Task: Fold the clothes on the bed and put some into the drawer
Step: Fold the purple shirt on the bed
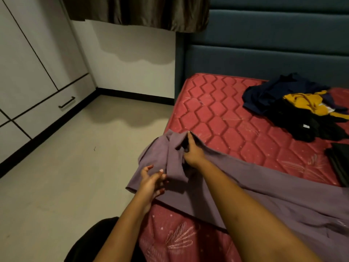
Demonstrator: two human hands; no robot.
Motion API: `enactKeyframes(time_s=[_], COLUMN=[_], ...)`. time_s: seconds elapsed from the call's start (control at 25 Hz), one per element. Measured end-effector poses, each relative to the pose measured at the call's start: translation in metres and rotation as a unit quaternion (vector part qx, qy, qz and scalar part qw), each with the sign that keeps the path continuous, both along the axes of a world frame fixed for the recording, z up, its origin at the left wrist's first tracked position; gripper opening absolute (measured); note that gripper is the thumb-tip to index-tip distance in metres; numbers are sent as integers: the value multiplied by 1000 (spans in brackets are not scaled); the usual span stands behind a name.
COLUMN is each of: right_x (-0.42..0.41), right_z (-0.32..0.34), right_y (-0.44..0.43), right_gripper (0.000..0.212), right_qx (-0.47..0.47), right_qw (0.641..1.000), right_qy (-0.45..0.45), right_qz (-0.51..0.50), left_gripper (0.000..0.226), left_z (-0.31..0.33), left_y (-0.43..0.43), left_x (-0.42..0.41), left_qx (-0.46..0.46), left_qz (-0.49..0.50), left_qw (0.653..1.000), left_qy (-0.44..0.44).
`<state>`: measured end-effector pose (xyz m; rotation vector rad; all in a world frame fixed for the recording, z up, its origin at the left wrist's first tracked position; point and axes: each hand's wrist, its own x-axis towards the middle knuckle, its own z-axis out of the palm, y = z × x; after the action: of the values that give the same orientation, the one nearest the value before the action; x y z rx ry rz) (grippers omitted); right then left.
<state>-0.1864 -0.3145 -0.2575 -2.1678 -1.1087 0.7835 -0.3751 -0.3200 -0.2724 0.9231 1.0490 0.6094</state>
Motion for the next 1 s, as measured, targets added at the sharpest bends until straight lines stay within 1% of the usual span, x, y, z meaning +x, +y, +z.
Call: enactKeyframes(time_s=[0.04, 0.08, 0.12, 0.16, 0.2, 0.24, 0.28, 0.36, 0.4, 0.44, 0.48, 0.52, 0.56, 0.6, 0.64, 0.68, 0.72, 0.76, 0.8, 0.84, 0.88, 0.92, 0.96, 1.0], right_x=[-3, -2, 1, 4, 7, 11, 14, 10, 5, -1, -8, -17, -24, -31, -37, -43, -51, -58, -66, -73, -79, -81, -80, -76], right_z=[-4, -8, -12, -13, -13, -12, -11, 4, 15, 26, 37, 46, 51, 53, 51, 47, 43, 39, 35, 35, 34, 34, 30, 26], right_y=[4, 6, 8, 10, 14, 20, 27, 41, 44, 46, 45, 39, 32, 24, 17, 10, 4, -3, -9, -15, -19, -24, -25, -26], right_gripper=[87, 94, 99, 99, 91, 79, 71, 69, 70, 69, 63, 54, 44, 37, 32, 29, 30, 33, 35, 37, 37, 34, 32, 34], right_qx=[17, 39, 59, 60, 54, 61, 90, 182, 226, 257, 266, 254, 225, 186, 135, 83, 37, 4, -14, -21, -15, 1, 23, 39], right_qw=[999, 995, 992, 992, 994, 994, 991, 968, 954, 942, 935, 933, 933, 937, 942, 946, 945, 942, 939, 936, 941, 951, 964, 977], right_qy=[9, 40, 70, 90, 90, 81, 77, 122, 156, 193, 228, 255, 274, 278, 268, 249, 231, 218, 213, 215, 216, 208, 183, 136], right_qz=[-45, -80, -86, -68, -41, -35, -60, -122, -121, -93, -50, 2, 53, 103, 149, 192, 227, 254, 271, 277, 262, 230, 192, 162], left_gripper=[30, 31, 33, 36, 40, 44, 45, 43, 38, 34, 33, 32, 30, 26, 26, 35, 46, 55, 56, 46, 28, 14, 18, 26], left_z=[0, 1, 3, 6, 8, 11, 13, 10, 6, 6, 5, 6, 6, 12, 19, 25, 30, 37, 42, 46, 53, 57, 63, 66], left_y=[4, 9, 15, 22, 30, 38, 44, 53, 57, 60, 61, 61, 64, 64, 64, 65, 65, 62, 58, 54, 48, 48, 47, 51], left_x=[-6, -7, -2, 5, 16, 27, 37, 50, 53, 52, 49, 42, 33, 22, 10, -5, -20, -32, -44, -54, -65, -76, -87, -97], left_qx=[-4, -2, 7, 19, 35, 55, 69, 99, 103, 100, 95, 75, 35, -43, -125, -178, -189, -184, -166, -135, -87, -17, 57, 106], left_qz=[-13, -30, -45, -56, -67, -75, -76, -67, -60, -57, -47, -24, 18, 67, 99, 116, 124, 128, 138, 140, 133, 102, 14, -104], left_qw=[1000, 999, 998, 997, 996, 995, 993, 992, 992, 993, 994, 996, 999, 993, 969, 937, 924, 922, 929, 940, 963, 987, 998, 978], left_qy=[12, 26, 39, 43, 44, 46, 49, 48, 45, 41, 41, 31, -6, -82, -186, -276, -308, -316, -301, -280, -219, -124, 1, 148])
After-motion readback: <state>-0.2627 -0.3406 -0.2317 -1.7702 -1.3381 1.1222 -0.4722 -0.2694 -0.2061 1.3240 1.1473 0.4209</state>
